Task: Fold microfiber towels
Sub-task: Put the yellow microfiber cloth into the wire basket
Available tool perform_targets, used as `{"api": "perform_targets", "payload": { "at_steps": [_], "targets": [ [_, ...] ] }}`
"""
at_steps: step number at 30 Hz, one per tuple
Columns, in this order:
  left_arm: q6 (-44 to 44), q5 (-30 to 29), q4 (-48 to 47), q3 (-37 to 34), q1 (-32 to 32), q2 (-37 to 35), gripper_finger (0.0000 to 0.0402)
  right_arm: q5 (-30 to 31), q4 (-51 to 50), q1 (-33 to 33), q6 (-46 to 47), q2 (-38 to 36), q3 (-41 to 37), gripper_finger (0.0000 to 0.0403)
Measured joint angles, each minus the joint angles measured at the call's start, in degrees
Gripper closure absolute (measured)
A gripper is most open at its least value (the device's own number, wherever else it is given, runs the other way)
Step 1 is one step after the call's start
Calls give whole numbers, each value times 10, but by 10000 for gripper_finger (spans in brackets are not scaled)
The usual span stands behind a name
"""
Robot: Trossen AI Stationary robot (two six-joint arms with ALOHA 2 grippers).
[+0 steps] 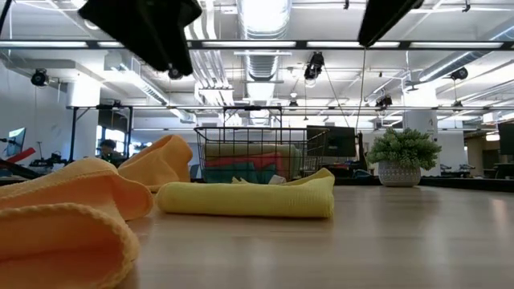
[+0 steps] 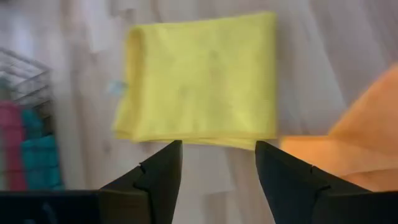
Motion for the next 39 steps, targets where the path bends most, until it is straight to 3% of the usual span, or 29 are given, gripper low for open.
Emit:
{"api": "perform_targets", "payload": {
  "at_steps": [8,15,20,26,39],
  "targets": [
    [-1,-1,108,-56,-35,34,214,-3,189,45,-32,10,-75,278],
    [-3,41,198,-69,-49,90,214,-6,304,54,-119,57,-98,277],
    [-13,28,213,-69,-57,131,214,-4,318,55,-152,98,-87,277],
    [-49,-41,215,-68,-61,140,214,2,320,55,-192,139,-60,277],
    [-35,-37,220,-69,-62,174,214,45,326,40,-217,192,-37,277]
  ]
}}
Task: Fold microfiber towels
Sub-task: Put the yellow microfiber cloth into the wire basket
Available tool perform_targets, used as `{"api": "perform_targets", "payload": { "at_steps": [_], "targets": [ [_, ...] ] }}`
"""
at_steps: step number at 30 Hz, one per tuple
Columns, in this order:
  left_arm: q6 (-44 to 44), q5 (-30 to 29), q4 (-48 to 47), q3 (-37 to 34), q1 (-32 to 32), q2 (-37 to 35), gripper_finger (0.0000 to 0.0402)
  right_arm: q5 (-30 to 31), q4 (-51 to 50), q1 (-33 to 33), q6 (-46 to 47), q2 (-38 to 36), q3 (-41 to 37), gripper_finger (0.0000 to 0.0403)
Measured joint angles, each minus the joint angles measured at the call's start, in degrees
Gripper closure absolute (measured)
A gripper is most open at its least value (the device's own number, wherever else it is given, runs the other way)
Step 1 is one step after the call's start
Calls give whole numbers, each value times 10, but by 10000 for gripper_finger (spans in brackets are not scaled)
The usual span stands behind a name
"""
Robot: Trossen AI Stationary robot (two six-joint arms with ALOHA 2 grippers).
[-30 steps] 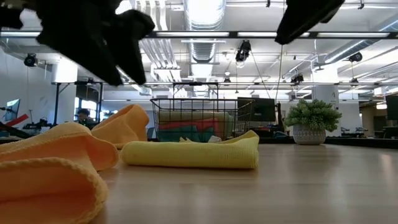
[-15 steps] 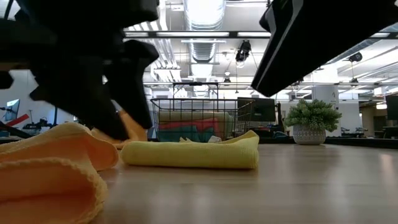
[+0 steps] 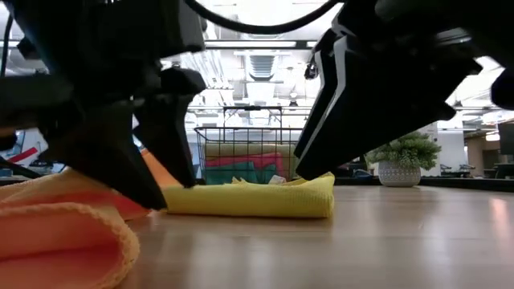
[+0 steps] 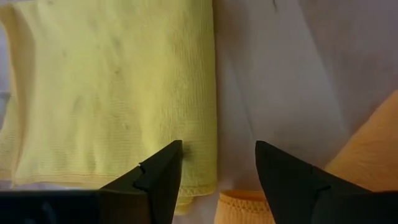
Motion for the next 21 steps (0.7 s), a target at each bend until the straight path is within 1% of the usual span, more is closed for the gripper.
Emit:
{"api": "perform_targets", "payload": {
  "at_steps": [4,10,18,21],
  "targets": [
    [-1,-12,0,0,0,14,214,1,-1,-6,0,4,-3,277],
    [-1,-50,-4,1,0,17,214,2,0,-11,-4,20,-3,277],
    [-1,-62,1,1,7,26,214,2,-2,-26,-3,37,-3,277],
    [-1,-65,3,2,12,32,214,15,-6,-29,-1,38,-3,277]
  ]
}}
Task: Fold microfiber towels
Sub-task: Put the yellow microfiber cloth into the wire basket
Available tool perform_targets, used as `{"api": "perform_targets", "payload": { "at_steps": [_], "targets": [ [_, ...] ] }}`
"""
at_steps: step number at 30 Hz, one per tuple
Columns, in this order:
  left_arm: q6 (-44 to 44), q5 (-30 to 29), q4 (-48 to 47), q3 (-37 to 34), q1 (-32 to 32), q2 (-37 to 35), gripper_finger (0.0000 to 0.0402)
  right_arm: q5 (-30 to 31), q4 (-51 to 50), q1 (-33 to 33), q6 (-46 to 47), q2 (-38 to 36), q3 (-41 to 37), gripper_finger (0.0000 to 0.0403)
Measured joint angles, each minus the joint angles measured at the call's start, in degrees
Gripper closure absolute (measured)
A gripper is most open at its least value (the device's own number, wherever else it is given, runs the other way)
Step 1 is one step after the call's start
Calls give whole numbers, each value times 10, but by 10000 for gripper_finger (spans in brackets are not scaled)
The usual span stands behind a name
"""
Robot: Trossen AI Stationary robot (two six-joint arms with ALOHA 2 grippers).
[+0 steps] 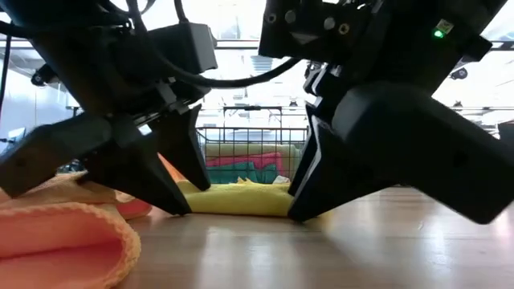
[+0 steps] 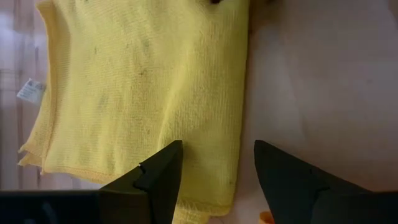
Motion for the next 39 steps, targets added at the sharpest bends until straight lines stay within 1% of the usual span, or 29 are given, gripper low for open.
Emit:
{"api": "perform_targets", "payload": {
  "at_steps": [8,11,14,18,21,23,28,33,34,39],
  "targets": [
    [0,1,3,0,25,1,215,8,-42,-18,28,0,0,277],
    [0,5,10,-1,39,1,227,11,-44,-28,29,0,0,277],
    [1,8,14,-2,54,2,261,12,-49,-39,32,0,0,277],
    [18,22,23,-2,72,3,325,10,-68,-54,69,0,0,277],
    [21,24,30,-4,82,3,371,5,-73,-63,72,-1,0,280],
    [22,25,44,-10,87,3,392,0,-73,-67,71,-1,0,285],
    [35,22,58,-18,96,3,394,-5,-73,-75,71,-1,0,314],
    [36,21,53,-17,97,0,399,1,-89,-80,68,-1,0,378],
    [36,22,52,-16,97,-1,399,4,-93,-81,66,0,-1,386],
    [61,40,43,-15,97,-20,400,-1,-101,-82,67,-9,-1,393]
  ]
}}
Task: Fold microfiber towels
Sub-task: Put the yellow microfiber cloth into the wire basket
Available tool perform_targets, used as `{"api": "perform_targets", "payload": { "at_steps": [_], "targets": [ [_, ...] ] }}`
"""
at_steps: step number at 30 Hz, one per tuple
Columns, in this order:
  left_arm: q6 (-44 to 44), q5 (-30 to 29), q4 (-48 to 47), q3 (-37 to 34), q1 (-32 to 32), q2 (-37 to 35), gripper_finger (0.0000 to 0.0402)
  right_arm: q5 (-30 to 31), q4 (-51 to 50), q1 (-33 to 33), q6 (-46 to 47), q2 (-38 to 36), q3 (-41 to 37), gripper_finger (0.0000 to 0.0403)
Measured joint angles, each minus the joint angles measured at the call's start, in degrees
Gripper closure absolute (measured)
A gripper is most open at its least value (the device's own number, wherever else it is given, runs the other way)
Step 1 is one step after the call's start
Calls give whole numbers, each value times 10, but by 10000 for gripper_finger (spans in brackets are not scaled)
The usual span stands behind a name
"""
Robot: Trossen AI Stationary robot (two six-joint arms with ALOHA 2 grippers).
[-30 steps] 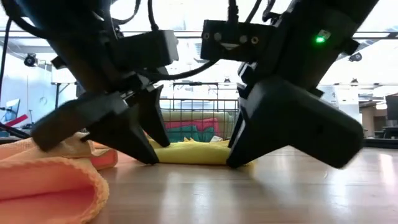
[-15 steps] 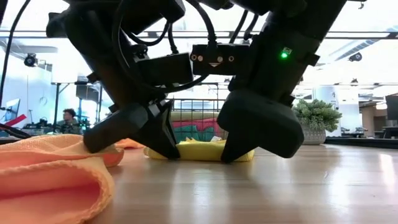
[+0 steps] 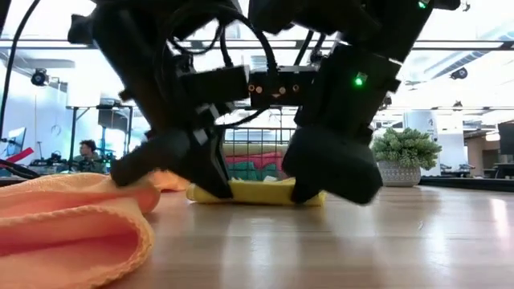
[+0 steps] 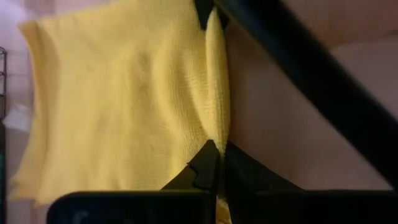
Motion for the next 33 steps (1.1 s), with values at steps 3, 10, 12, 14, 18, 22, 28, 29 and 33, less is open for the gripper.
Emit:
{"api": "perform_targets", "payload": {
  "at_steps": [3,10,12,14,18,22,28,29,33],
  "targets": [
    [-1,9,-11,0,0,-31,401,-3,-3,0,1,-26,0,393],
    [0,14,-29,3,2,-105,401,-6,-4,0,2,-85,0,394],
    [1,15,-32,3,3,-122,401,-5,-6,0,2,-103,2,394],
    [3,17,-45,3,3,-141,401,-2,-7,0,-1,-116,11,394],
    [28,18,-62,4,7,-179,401,2,-37,-1,-29,-124,51,394],
    [35,18,-76,4,19,-213,401,15,-76,-10,-52,-124,98,394],
    [72,18,-101,13,43,-250,401,52,-149,-29,-65,-124,167,394],
    [78,18,-112,22,47,-252,401,57,-164,-33,-65,-124,175,394],
    [109,18,-155,65,71,-253,401,76,-184,-50,-82,-124,201,394]
  ]
}}
